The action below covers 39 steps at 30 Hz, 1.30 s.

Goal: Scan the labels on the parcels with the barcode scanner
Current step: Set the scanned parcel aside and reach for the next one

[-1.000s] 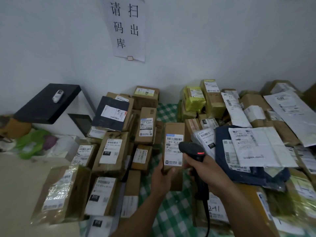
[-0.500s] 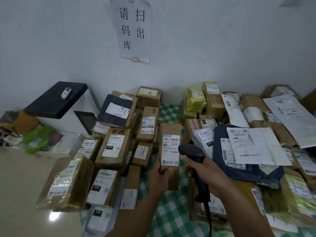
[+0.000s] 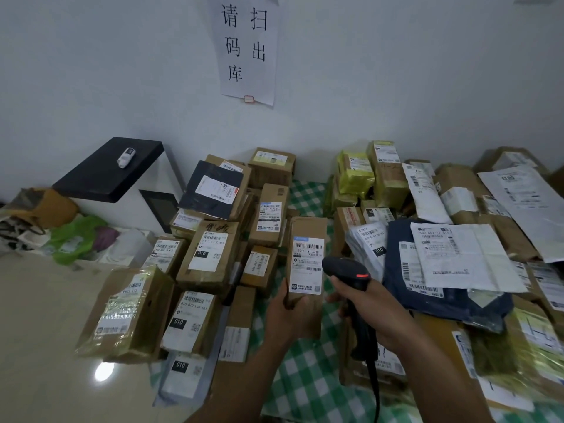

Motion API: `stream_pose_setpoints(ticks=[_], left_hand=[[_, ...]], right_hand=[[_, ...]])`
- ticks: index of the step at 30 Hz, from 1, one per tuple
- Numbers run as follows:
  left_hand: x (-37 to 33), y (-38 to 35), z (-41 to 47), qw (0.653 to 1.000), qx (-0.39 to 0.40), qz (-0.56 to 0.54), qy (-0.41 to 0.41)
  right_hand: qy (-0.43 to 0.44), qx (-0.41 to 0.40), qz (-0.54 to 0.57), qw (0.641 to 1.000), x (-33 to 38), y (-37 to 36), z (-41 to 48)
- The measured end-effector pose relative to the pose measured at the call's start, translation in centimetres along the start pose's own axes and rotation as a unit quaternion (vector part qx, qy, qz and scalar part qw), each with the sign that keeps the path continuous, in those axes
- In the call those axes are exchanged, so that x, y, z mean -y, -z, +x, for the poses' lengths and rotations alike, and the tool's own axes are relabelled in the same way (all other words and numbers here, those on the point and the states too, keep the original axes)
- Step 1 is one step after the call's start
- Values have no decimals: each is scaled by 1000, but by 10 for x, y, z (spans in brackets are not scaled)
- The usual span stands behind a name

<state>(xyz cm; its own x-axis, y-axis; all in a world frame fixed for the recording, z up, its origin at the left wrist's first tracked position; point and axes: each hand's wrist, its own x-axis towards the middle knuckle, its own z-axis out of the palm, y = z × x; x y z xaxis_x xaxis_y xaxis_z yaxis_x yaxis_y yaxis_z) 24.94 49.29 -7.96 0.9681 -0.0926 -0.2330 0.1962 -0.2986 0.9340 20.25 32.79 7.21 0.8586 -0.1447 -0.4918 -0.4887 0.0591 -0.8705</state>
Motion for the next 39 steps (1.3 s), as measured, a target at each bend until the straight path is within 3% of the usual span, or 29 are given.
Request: stream_pose_setpoints(ticks=[8, 15, 19, 24, 30, 35, 39], left_hand=[[51, 34, -40, 985, 101, 109, 85], [82, 37, -48, 962, 108, 186, 168], [81, 41, -59, 964, 107, 168, 175], [74, 24, -78, 910, 66, 383, 148], [77, 10, -84, 912, 37, 404, 59], [83, 20, -79, 897, 27, 430, 96], [90, 20, -80, 883, 28, 461, 81]], right_hand=[[-8, 5, -38, 999, -26, -10, 1], [-26, 28, -67, 997, -46, -21, 3], [-31, 32, -58, 997, -53, -20, 1], [-26, 45, -47, 998, -60, -19, -3], [-13, 55, -36, 998, -67, -13, -13], [-14, 49, -24, 998, -76, -6, -20], [-16, 50, -13, 999, -80, -2, -25]])
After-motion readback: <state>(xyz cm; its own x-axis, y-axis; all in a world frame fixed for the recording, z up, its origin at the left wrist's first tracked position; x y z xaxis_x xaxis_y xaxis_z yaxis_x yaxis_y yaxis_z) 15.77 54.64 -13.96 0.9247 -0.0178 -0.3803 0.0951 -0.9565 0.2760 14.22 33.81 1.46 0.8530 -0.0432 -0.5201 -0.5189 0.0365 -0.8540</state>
